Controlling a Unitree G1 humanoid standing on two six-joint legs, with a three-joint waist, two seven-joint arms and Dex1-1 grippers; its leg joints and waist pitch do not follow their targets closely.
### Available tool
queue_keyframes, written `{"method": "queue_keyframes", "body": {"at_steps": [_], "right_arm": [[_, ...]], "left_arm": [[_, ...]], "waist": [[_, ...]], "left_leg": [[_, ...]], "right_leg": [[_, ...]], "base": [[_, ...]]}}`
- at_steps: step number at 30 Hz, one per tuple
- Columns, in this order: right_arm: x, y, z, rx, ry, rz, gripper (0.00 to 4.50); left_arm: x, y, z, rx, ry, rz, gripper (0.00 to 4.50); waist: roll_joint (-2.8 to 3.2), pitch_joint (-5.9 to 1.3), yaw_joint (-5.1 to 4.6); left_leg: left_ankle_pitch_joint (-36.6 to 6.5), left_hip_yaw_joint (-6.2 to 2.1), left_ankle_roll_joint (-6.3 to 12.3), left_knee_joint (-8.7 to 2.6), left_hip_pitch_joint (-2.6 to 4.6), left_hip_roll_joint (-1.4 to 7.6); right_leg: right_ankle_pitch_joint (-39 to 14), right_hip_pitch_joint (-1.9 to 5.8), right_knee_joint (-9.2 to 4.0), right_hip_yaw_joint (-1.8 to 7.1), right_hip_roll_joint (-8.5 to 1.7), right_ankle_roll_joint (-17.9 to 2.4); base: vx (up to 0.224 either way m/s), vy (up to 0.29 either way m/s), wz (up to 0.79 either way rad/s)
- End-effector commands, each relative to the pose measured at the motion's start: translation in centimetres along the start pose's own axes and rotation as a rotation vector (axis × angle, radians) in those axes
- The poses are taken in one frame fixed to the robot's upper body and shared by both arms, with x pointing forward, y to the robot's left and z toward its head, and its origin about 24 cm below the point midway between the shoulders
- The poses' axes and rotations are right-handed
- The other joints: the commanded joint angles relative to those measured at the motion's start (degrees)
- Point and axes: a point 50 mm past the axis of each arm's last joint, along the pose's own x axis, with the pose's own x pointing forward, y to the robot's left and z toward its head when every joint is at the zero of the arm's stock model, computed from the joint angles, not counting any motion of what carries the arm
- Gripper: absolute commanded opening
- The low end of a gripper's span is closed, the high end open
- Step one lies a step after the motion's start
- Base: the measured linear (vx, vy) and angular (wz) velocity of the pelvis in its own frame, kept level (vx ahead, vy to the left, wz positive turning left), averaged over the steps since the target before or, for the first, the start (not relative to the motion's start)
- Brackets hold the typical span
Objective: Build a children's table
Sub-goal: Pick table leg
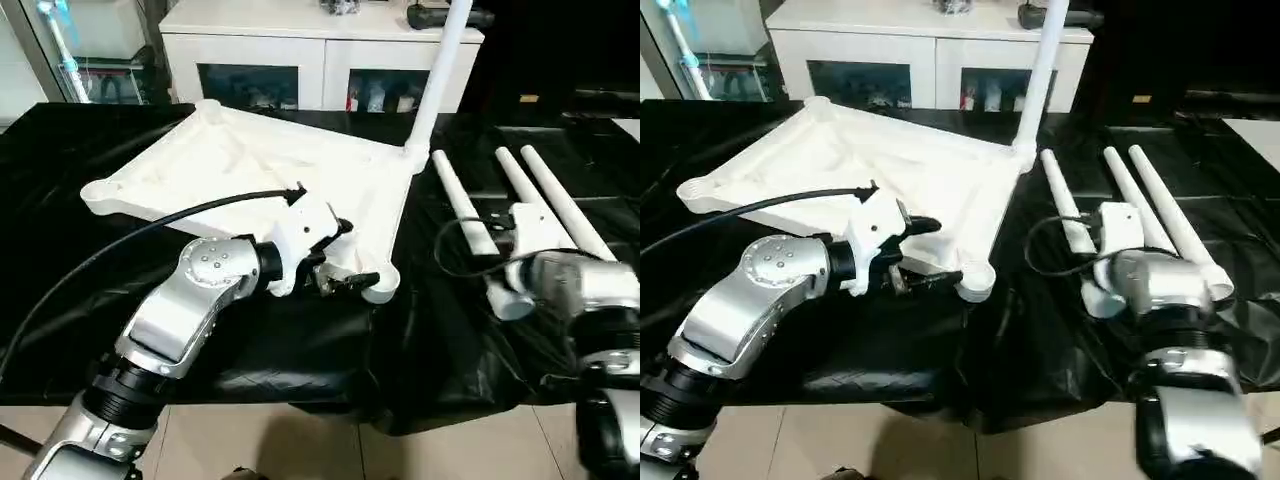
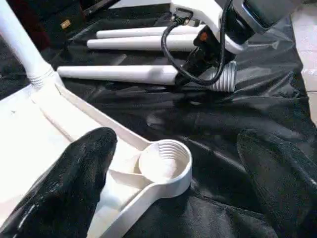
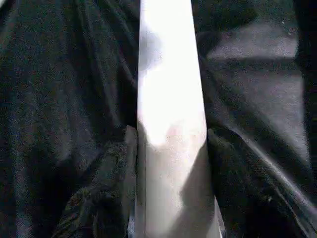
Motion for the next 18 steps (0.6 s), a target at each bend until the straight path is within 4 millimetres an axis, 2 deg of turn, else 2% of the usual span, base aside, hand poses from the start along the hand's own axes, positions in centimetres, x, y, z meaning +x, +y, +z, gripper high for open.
{"method": "queue_keyframes", "body": {"at_steps": [1,5,12,14,16,17,18], "right_arm": [[0.4,-0.9,-2.5,0.002,0.144,-0.028,1.82],[0.2,-1.3,-2.6,-0.03,0.169,-0.018,1.81],[0.4,-1.7,-2.5,-0.031,0.15,-0.042,1.81],[0.3,-2.2,-1.5,0.023,0.041,-0.099,1.8],[0.0,-2.6,-0.3,0.064,-0.085,-0.151,1.8],[-0.1,-2.6,-0.1,0.071,-0.107,-0.155,1.8],[-0.5,-2.7,0.7,0.095,-0.209,-0.178,1.8]], "left_arm": [[0.0,-0.2,0.5,0.022,-0.007,-0.015,4.5],[0.0,-0.2,0.5,0.021,-0.004,-0.027,4.5],[0.0,-0.2,0.5,0.021,-0.006,-0.026,4.5],[0.0,0.0,0.8,0.024,-0.022,-0.009,4.5],[0.0,0.2,1.0,0.024,-0.038,0.004,4.5],[-0.1,0.2,1.1,0.023,-0.039,0.005,4.5],[-0.1,0.2,1.2,0.024,-0.045,0.011,4.5]], "waist": [[-0.26,-3.59,-0.09],[-0.25,-3.62,0.02],[-0.27,-3.69,0.07],[-0.5,-3.61,0.04],[-0.43,-3.66,0.1],[-0.47,-3.77,0.15],[-0.63,-3.79,0.14]], "left_leg": [[-19.52,-1.67,-3.56,-4.36,1.77,2.68],[-19.81,-1.74,-3.59,-4.39,1.76,2.76],[-18.99,-1.68,-3.4,-4.34,1.69,2.8],[-20.06,-1.66,-3.79,-4.35,1.84,2.82],[-20.15,-1.65,-4.01,-4.37,1.93,2.79],[-19.88,-1.66,-4.06,-4.32,1.88,2.74],[-19.41,-1.67,-3.91,-4.41,1.77,2.73]], "right_leg": [[-19.58,1.41,-4.28,1.56,-2.48,-10.89],[-19.63,1.38,-4.3,1.54,-2.48,-10.71],[-18.17,1.39,-4.19,1.58,-2.51,-11.53],[-19.89,1.12,-4.44,1.58,-2.63,-11.05],[-20.21,1.03,-4.51,1.6,-2.6,-10.56],[-19.63,1.06,-4.41,1.56,-2.53,-10.22],[-18.94,1.2,-4.31,1.51,-2.44,-10.19]], "base": [[0.0,0.0,0.0],[0.0,0.0,0.0],[0.0,0.0,0.0],[0.0,0.0,0.0],[0.0,0.0,0.0],[0.0,0.0,0.0],[0.0,0.0,0.0]]}}
